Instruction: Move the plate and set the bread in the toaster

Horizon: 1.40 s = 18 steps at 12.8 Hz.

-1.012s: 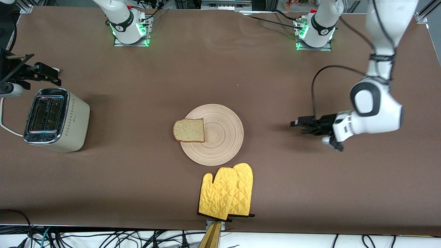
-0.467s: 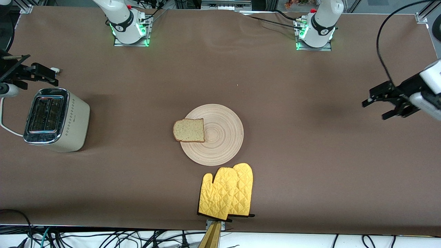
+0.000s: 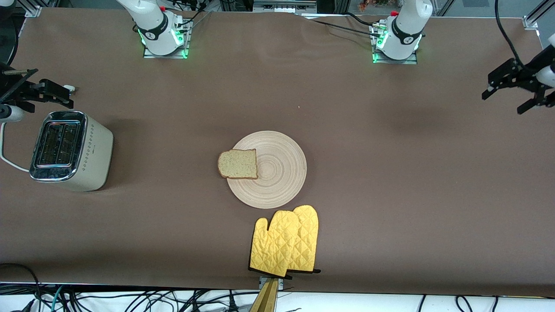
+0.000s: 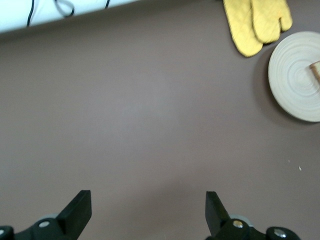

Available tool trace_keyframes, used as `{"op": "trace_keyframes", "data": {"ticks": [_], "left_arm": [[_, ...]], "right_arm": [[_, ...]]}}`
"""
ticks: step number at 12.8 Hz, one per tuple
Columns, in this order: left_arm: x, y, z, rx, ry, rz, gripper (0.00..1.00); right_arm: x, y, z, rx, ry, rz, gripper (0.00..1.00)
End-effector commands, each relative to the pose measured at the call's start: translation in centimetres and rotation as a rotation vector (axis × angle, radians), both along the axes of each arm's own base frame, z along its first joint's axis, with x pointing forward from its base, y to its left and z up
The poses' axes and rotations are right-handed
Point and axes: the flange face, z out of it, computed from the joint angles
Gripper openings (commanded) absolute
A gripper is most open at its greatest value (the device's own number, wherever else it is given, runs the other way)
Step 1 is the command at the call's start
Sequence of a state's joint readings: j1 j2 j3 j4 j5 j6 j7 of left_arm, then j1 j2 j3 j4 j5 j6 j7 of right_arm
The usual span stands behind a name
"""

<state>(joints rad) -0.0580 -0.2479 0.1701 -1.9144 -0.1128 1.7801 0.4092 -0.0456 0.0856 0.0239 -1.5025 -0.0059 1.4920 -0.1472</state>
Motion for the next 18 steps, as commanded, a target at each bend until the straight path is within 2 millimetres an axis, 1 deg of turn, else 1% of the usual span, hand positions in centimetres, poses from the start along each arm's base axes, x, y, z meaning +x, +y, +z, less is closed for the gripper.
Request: {"op": "trace_keyframes", "data": {"ticks": [1,2,3,4,6,8,9,11,18], "left_arm": [[-0.4,-4.4,2.2,0.089,0.099,0.136,1.0],[-0.1,-6.7,1.9,0.113,0.124,0.193,1.0],[0.0,-7.4,2.6,0.117,0.13,0.269,1.0],[0.2,-7.6,2.2,0.119,0.163,0.312,1.0],[0.5,-7.8,1.8,0.122,0.172,0.318,1.0],[1.8,-7.7,2.0,0.123,0.174,0.325,1.0],[2.0,-7.7,1.8,0.126,0.187,0.325,1.0],[2.1,-7.4,1.7,0.127,0.195,0.33,1.0],[1.7,-7.4,1.4,0.134,0.227,0.329,1.0]], "right_arm": [[0.0,-0.2,0.5,0.016,0.0,-0.004,1.0],[0.0,-0.1,0.5,0.016,0.0,-0.003,1.0],[0.0,-0.1,0.5,0.016,0.0,-0.004,1.0],[0.0,0.0,0.5,0.015,0.0,-0.004,1.0],[0.0,-0.1,0.5,0.015,0.0,-0.006,1.0],[0.0,-0.1,0.5,0.015,0.0,-0.006,1.0],[0.0,-0.1,0.5,0.015,0.0,-0.006,1.0],[0.0,-0.1,0.5,0.015,0.0,-0.006,1.0],[0.0,-0.2,0.5,0.016,0.0,-0.006,1.0]]}}
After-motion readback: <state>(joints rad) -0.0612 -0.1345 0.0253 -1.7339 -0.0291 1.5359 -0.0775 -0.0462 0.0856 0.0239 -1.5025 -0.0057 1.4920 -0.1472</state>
